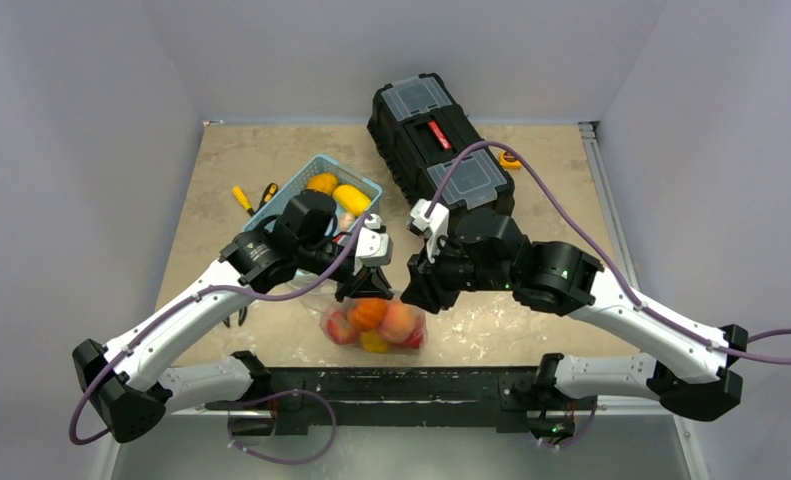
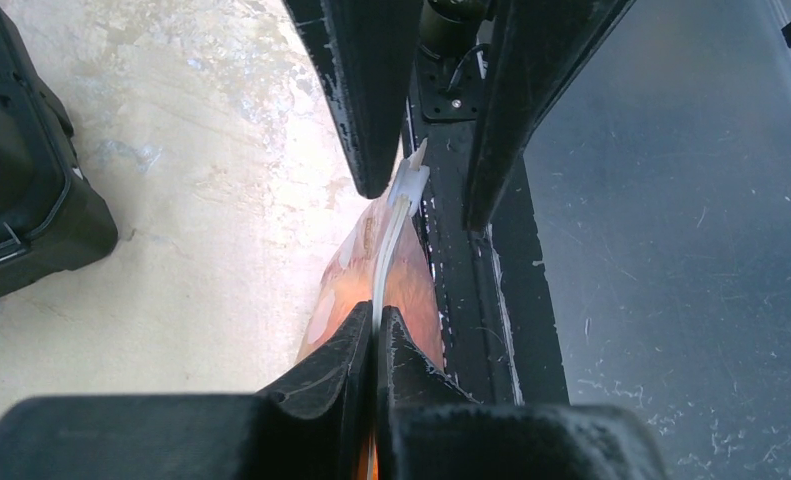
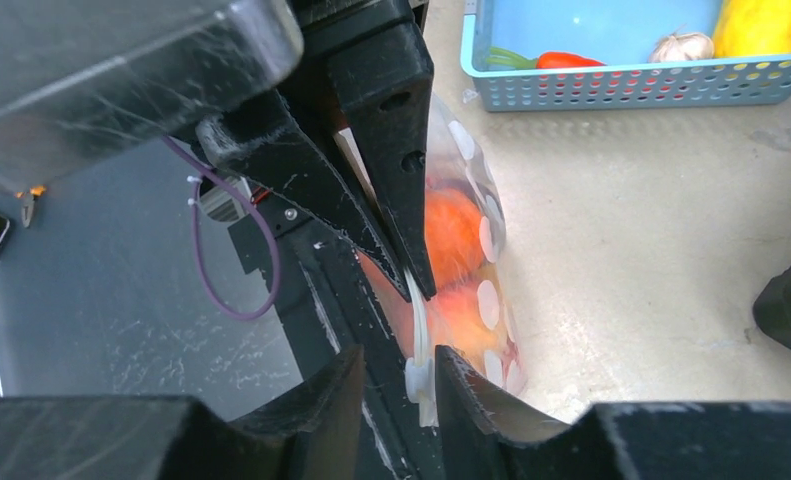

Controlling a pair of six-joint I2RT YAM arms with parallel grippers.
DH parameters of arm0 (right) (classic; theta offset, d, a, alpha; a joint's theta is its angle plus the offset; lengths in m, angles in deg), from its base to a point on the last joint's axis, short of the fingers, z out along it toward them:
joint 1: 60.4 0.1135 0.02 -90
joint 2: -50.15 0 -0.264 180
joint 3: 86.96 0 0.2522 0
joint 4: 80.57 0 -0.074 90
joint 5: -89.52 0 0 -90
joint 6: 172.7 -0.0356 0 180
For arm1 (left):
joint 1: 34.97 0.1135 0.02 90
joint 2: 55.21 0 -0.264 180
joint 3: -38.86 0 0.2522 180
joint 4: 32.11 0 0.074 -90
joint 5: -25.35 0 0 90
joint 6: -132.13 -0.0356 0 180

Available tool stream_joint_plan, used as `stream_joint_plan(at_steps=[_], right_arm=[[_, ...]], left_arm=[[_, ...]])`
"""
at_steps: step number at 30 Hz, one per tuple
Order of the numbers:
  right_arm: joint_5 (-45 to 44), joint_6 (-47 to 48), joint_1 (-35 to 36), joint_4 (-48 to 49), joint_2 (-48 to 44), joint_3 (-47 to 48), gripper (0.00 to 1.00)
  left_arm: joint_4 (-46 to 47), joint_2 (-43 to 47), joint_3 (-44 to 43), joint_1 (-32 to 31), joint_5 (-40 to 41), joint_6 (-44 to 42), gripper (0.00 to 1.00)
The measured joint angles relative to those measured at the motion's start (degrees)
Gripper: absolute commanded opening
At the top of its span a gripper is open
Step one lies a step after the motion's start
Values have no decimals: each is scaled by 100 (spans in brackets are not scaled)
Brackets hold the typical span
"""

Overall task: Place the food in the zip-top bag and seal the zipper
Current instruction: Zip the zipper food storage bag at the center of the board.

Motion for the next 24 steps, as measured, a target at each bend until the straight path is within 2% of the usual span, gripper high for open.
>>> stream_joint_plan(at_steps=[6,19,24], right_arm=[[-96,22,0,-120,63,79,26],[-138,98,0,-170,63,70,28],[-232,157,0,-168,63,70,15]], left_arm=[[-2,-63,-22,0,59,2,0],[-4,-63,-22,0,52,-2,0],[-4,-63,-22,0,48,-4,0]])
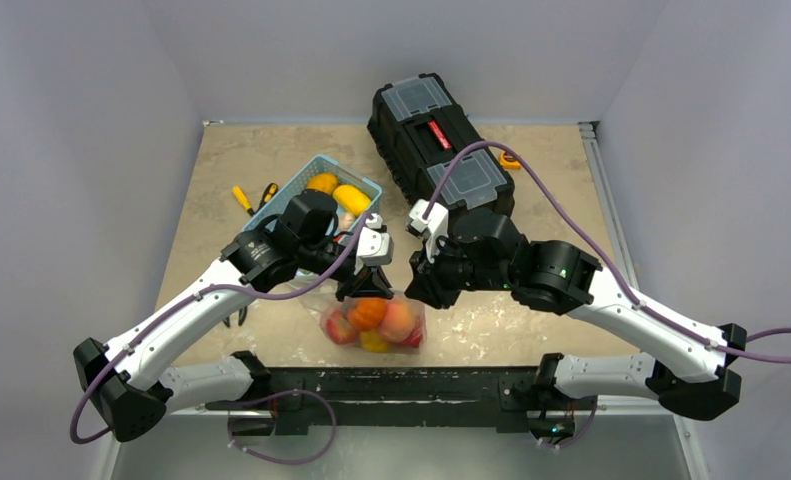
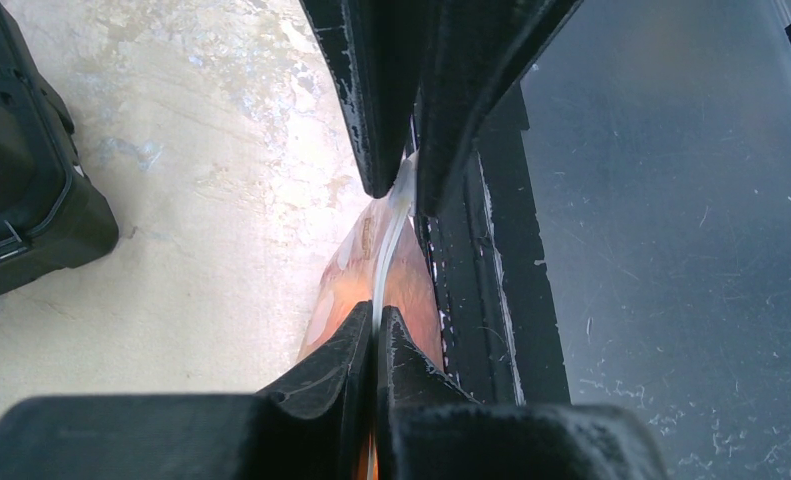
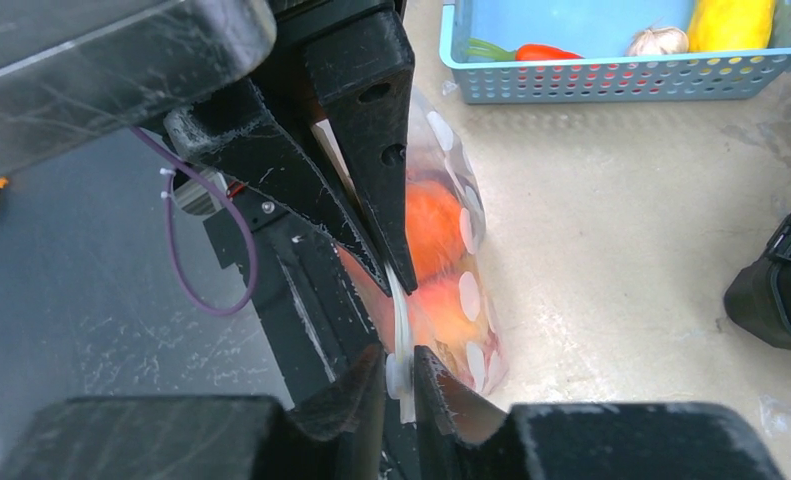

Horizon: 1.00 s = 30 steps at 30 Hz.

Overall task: Place the food in the zip-top bag and seal the zipper
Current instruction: Zip the zipper food storage bag at the center of the board.

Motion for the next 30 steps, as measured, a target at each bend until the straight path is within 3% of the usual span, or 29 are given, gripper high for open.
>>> stream_joint_plan(at_steps=[3,10,15,22,27,30], right_arm=[[-4,26,0,11,0,-4,14],[-9,79,0,17,2,-52,29],[-13,111,2,17,11,-55,20],[-9,144,0,48,11,-138,20],[-4,203,2,94,11,-149,4],[22,219,2,197,7,-210,3]], left_arm=[[0,0,0,0,0,0,0],[-7,0,0,0,-24,-9,0],[-20,2,0,0,-44,-15,0],[-39,2,0,0,-72,-15,0],[-52,15,0,0,-131,-20,0],[-98,31,0,2,-133,-22,0]])
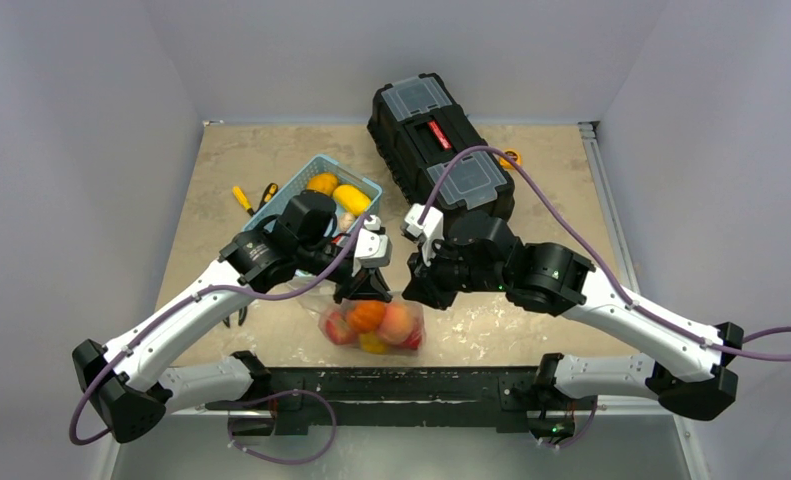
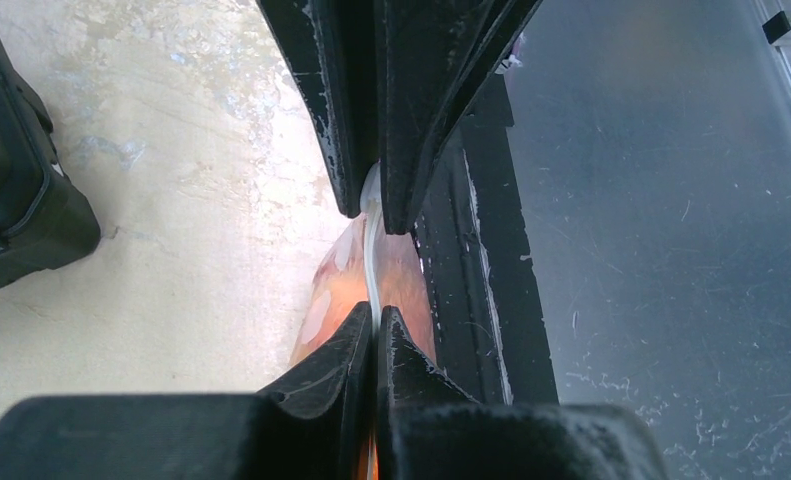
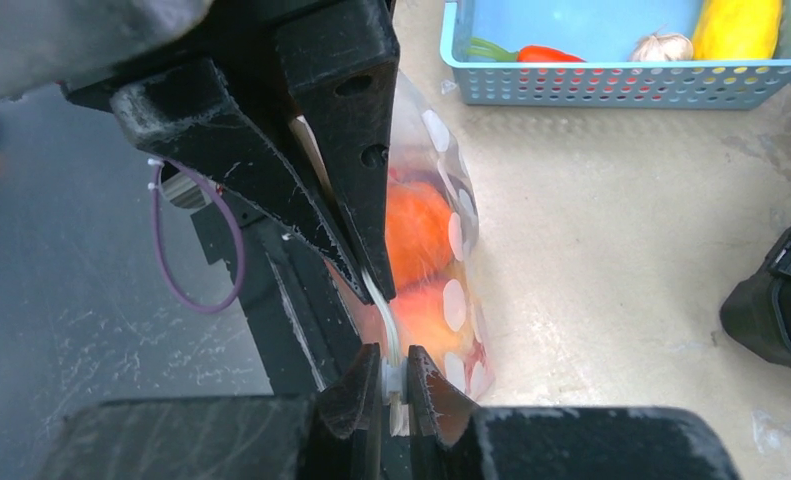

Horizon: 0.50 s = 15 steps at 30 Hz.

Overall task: Place the food in the zip-top bag and seal the zipper
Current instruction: Zip the zipper food storage bag at the center of the board.

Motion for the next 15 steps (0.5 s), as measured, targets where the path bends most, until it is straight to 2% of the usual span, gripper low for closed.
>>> stream_joint_plan(at_steps=[15], right_arm=[[575,39,-7,1102,20,-481,9]], left_arm=[[-142,173,0,2,-114,-52,0]])
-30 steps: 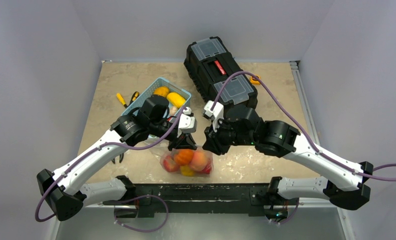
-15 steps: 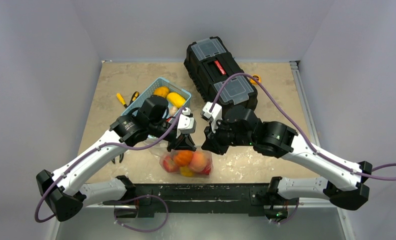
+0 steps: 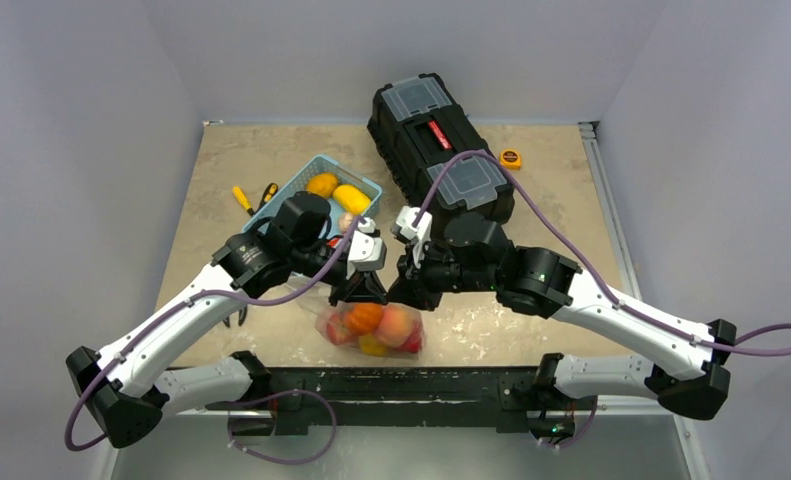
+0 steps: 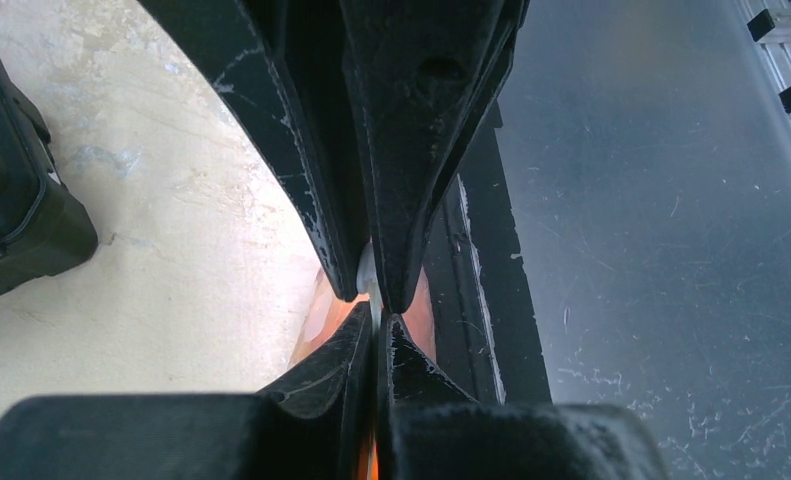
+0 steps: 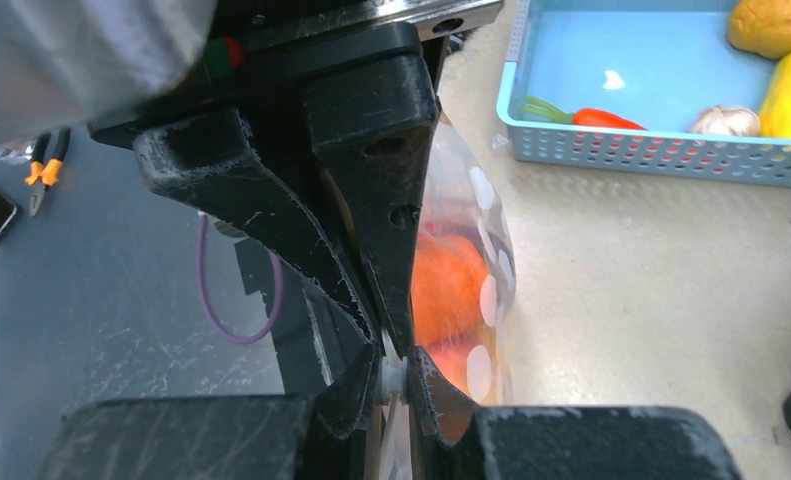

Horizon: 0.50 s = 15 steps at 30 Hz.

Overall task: Place the food in the zip-top bag and seal the zipper
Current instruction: Zip the zipper food storage bag at the center of the board.

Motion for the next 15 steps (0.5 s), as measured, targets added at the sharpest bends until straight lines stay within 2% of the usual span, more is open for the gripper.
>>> stream_joint_plan(at_steps=[5,9,11,15], right_arm=[[219,-22,0,387,9,-201,11],[339,-68,0,662,-11,-393,35],[297,-92,-7,800,-83,-531,43],[157,-188,-7,1075,-483,-964,47]], left_arm=[[-70,35,2,11,-28,-13,0],[-225,35,4,22,-7,-50,0],[-264,42,4,26,-17,-57,0],[-129,46,4,2,-55,-57,0]])
